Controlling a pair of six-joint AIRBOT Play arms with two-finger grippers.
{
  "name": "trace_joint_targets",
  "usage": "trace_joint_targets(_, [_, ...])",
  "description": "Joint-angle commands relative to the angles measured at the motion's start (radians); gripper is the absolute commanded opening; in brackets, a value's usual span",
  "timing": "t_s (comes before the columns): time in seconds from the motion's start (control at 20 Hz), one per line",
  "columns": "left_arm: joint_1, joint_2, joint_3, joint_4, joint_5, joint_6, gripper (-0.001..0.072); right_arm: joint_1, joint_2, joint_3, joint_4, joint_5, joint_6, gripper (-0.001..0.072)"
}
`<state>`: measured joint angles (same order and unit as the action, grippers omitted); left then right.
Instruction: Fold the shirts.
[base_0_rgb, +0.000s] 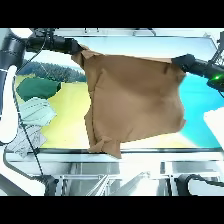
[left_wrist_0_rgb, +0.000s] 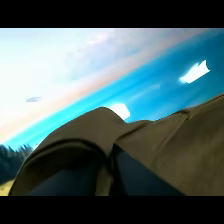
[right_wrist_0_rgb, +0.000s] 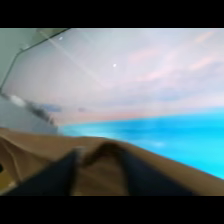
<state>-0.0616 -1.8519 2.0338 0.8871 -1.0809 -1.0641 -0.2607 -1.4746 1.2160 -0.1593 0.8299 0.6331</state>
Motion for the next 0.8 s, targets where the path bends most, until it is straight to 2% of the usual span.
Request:
trace_joint_targets(0.0, [0.03,-0.015,-0.022,0.01,0.039,-0.002,0.072,-0.04,-0.045,0.074,-0.029,0.011,0.027,0.0459])
trace_joint_targets(0.1, [0.076,0.021,-0.047,0.011,-0.04,-0.035,0.0712,-0.121,-0.012,0.079,-0.172,0.093,0.124,0.0427])
trace_joint_targets(0.15, [0.111,0.044,-0.056,0.011,-0.101,-0.061,0.0711,-0.172,0.006,0.078,-0.274,0.163,0.163,0.0281])
trace_joint_targets(0.3, [0.213,0.106,-0.127,0.009,-0.316,-0.119,0.0691,-0.312,0.052,0.026,-0.516,0.32,0.238,0.0272])
trace_joint_targets(0.4, [0.251,0.163,-0.273,0.008,-0.415,-0.127,0.0692,-0.403,0.089,-0.08,-0.54,0.341,0.22,0.0272])
trace_joint_targets(0.5, [0.259,0.232,-0.483,0.009,-0.408,-0.126,0.0693,-0.483,0.124,-0.204,-0.537,0.32,0.192,0.0263])
trace_joint_targets(0.55, [0.256,0.262,-0.592,0.008,-0.378,-0.122,0.0692,-0.517,0.134,-0.261,-0.537,0.299,0.173,0.0226])
trace_joint_targets(0.75, [0.196,0.268,-0.867,0.01,-0.269,-0.108,0.0692,-0.558,0.134,-0.391,-0.537,0.27,0.126,0.0226])
